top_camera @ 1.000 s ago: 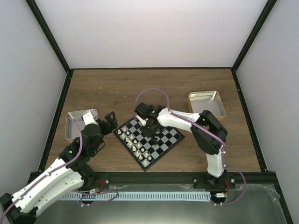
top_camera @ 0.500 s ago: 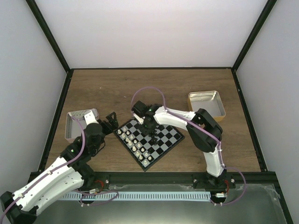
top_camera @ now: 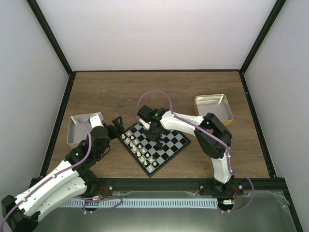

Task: Set up the chess pieces on the board
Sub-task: Pick up the chess piece from the chessboard.

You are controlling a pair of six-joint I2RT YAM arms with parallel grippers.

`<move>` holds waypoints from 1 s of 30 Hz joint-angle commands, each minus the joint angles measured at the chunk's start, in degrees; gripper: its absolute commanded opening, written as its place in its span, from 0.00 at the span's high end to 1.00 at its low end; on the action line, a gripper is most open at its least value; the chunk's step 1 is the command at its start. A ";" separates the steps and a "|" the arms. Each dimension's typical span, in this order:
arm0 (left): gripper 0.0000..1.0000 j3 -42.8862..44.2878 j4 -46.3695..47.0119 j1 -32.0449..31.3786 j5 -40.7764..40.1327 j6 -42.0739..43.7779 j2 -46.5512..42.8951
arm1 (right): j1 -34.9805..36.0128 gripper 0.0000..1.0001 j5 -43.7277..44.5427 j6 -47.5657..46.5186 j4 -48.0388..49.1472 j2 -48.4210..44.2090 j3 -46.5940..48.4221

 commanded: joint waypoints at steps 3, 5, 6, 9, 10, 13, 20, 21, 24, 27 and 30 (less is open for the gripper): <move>0.00 0.45 2.20 0.34 1.12 0.73 0.73 | -0.77 0.75 0.47 -0.77 -1.60 -0.32 -1.07; 0.00 0.36 2.28 0.37 1.35 0.73 0.79 | -1.10 0.77 0.67 -0.78 -1.34 -0.33 -0.81; 0.00 0.33 2.37 0.36 1.49 0.71 0.92 | -1.12 0.79 0.95 -0.89 -1.04 -0.34 -0.70; 0.00 0.32 2.63 0.35 1.84 0.90 1.27 | -1.12 0.85 1.61 -1.17 0.04 -0.18 -0.29; 0.00 0.27 2.78 0.41 1.95 0.98 1.41 | -1.12 0.86 2.08 -1.25 0.46 -0.02 -0.21; 0.00 0.23 3.35 0.45 2.65 1.24 1.88 | -1.12 0.90 3.77 -1.73 2.20 -0.11 -0.26; 0.00 -0.43 5.93 0.43 5.60 2.24 3.27 | -1.12 0.93 5.11 -2.14 7.89 -2.75 -1.33; 0.00 -0.56 6.47 0.41 6.19 2.54 3.46 | -1.12 0.93 5.01 -1.82 8.50 -3.32 -1.36; 0.00 -1.25 8.85 0.42 8.23 3.77 4.01 | -1.12 0.93 4.48 -0.28 10.71 -5.61 -1.67; 0.00 -2.81 12.55 0.42 11.67 5.50 4.40 | -1.12 0.92 3.09 2.59 13.48 -9.08 -2.58; 0.00 -4.78 17.68 0.45 16.58 6.75 5.30 | -1.14 0.91 1.17 7.38 17.79 -13.78 -4.81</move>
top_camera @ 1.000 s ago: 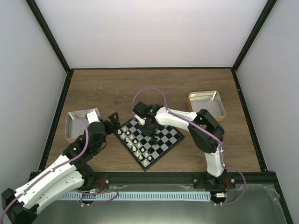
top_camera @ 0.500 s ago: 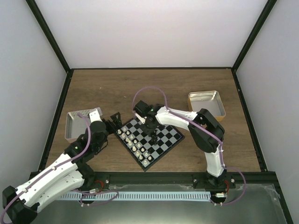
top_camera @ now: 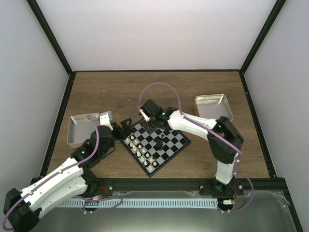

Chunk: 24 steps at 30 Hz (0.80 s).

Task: Set up the chess pieces on the board
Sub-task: Pick up the chess piece from the chessboard, then place the chess piece on the chessboard.

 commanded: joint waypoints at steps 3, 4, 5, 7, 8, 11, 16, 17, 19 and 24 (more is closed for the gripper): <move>0.00 -4.82 15.85 0.33 15.84 4.86 2.26 | -0.34 0.91 -3.99 13.13 12.89 -12.89 -5.64; 0.00 -5.28 18.48 0.35 18.48 5.14 2.84 | -0.48 0.91 -5.15 17.03 14.79 -14.77 -6.87; 0.01 -5.55 20.72 0.35 21.06 5.28 3.36 | -0.60 0.91 -6.74 19.49 16.83 -16.84 -8.49; 0.04 -5.86 24.83 0.36 25.13 5.02 4.82 | -0.70 0.91 -9.19 25.22 21.50 -21.08 -12.28; 0.06 -5.96 26.61 0.30 26.65 4.59 5.86 | -0.71 0.91 -11.25 27.35 24.54 -23.21 -14.50; 0.12 -6.04 31.13 0.35 31.56 3.34 7.76 | -0.70 0.90 -16.14 34.64 33.55 -29.77 -21.40; 0.29 -7.31 39.58 0.29 38.21 0.77 10.49 | -0.70 0.90 -20.43 41.67 43.35 -34.93 -28.66; 0.34 -7.49 40.34 0.31 38.44 0.32 10.79 | -0.71 0.89 -20.67 42.15 43.89 -35.50 -29.42; 0.43 -7.67 41.26 0.18 38.70 -0.12 11.16 | -0.71 0.89 -21.19 42.44 44.38 -36.48 -30.37; 0.54 -6.52 41.74 0.19 42.67 -0.31 12.99 | -0.71 0.89 -21.78 42.33 45.06 -38.14 -31.43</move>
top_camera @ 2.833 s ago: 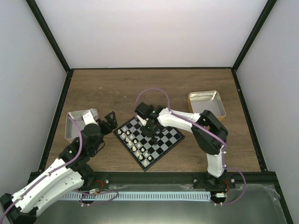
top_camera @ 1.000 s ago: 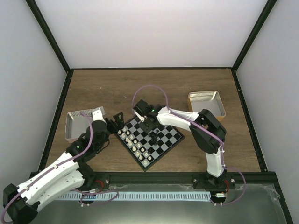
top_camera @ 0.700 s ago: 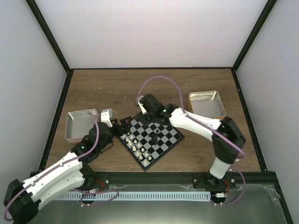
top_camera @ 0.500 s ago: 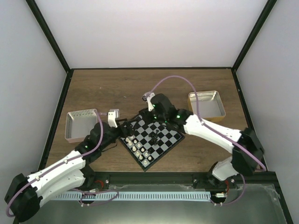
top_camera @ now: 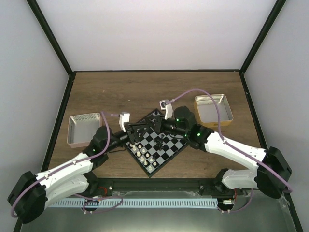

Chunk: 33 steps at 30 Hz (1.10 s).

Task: Set up the chess pieces on the board
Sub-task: Place the chess piece on the chessboard.

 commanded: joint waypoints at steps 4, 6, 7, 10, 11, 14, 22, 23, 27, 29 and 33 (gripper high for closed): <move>0.53 1.40 4.50 0.18 9.24 -0.94 3.02 | -0.05 0.88 -2.22 1.28 5.49 -2.70 -0.40; 0.55 1.72 4.43 0.20 9.41 -0.77 3.20 | -0.05 0.88 -2.55 0.95 5.58 -2.76 -0.37; 0.58 1.84 4.49 0.19 9.29 -0.50 3.13 | -0.05 0.88 -2.79 0.75 5.62 -2.78 -0.40; 0.62 2.49 4.28 0.19 8.52 0.68 2.99 | -0.11 0.88 -3.41 0.11 5.06 -3.05 -0.58; 0.63 2.71 4.13 0.19 8.30 1.05 2.98 | -0.13 0.88 -3.49 -0.11 4.78 -3.05 -0.60; 0.60 3.22 4.10 0.22 8.08 1.93 3.18 | -0.14 0.88 -3.75 -0.74 3.92 -3.30 -0.90; 0.82 4.50 1.97 0.23 7.41 5.41 3.36 | -0.04 0.86 -3.63 -1.70 2.64 -3.82 -1.14; 0.86 4.72 1.00 0.20 7.19 6.19 3.38 | -0.05 0.86 -3.60 -1.72 2.44 -3.96 -1.11; 0.96 4.87 0.06 0.16 6.63 9.87 2.81 | -0.10 0.78 -2.54 -2.54 -1.20 -4.46 -0.02; 0.96 5.01 -0.53 0.16 7.44 13.85 2.70 | -0.14 0.68 -1.23 -3.29 -5.23 -4.63 1.67; 0.96 6.10 -4.01 0.18 7.36 28.49 4.27 | -1.91 0.53 1.04 -2.70 -14.52 -4.72 6.46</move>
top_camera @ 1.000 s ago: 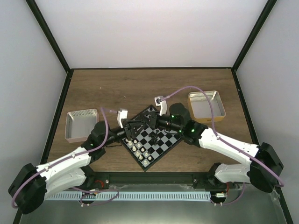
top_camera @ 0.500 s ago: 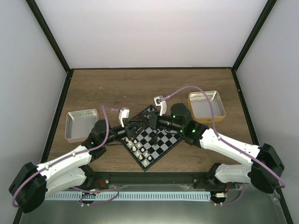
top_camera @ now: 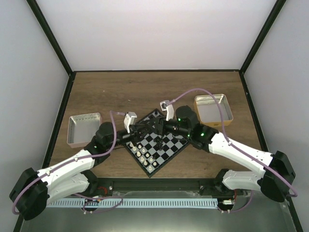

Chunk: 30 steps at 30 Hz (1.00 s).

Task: Set up the chess pieces on the board
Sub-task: Place the chess piece on the chessboard.

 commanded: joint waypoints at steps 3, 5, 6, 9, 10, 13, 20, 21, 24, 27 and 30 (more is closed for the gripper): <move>0.96 1.75 -0.15 0.02 0.18 22.27 2.88 | -3.61 0.47 0.87 0.05 -14.94 -1.80 8.08; 0.96 2.92 -2.38 0.00 1.70 28.61 4.47 | -4.00 0.44 -0.05 -1.65 -17.28 -2.54 9.12; 0.96 3.94 -4.36 0.03 1.87 31.36 5.25 | -4.03 0.43 -0.06 -2.68 -18.91 -2.61 9.87; 0.96 6.82 -8.54 -0.05 2.94 38.56 7.37 | -4.03 0.43 0.12 -5.88 -24.39 -2.07 12.62; 0.96 7.58 -9.41 -0.02 3.09 40.13 7.86 | -4.03 0.43 0.00 -7.07 -25.94 -1.77 13.33; 0.96 8.24 -9.96 -0.01 3.46 42.86 8.47 | -4.03 0.43 1.09 -9.07 -29.79 -1.30 14.61; 0.96 8.76 -9.64 -0.01 4.67 44.81 9.70 | -4.03 0.50 0.15 -11.65 -32.56 0.05 15.39; 0.96 8.77 -9.64 0.00 4.63 44.99 9.75 | -4.03 0.52 -0.23 -11.77 -32.31 0.28 15.32; 0.96 9.00 -9.73 0.03 4.53 45.37 9.88 | -4.03 0.56 -2.00 -12.10 -31.63 1.15 15.14; 0.96 9.41 -9.90 -0.02 4.60 45.64 10.09 | -4.03 0.57 -4.27 -12.61 -31.15 2.48 14.96; 0.96 9.64 -10.14 -0.05 4.69 45.83 10.27 | -4.03 0.57 -5.02 -12.83 -30.99 3.31 14.92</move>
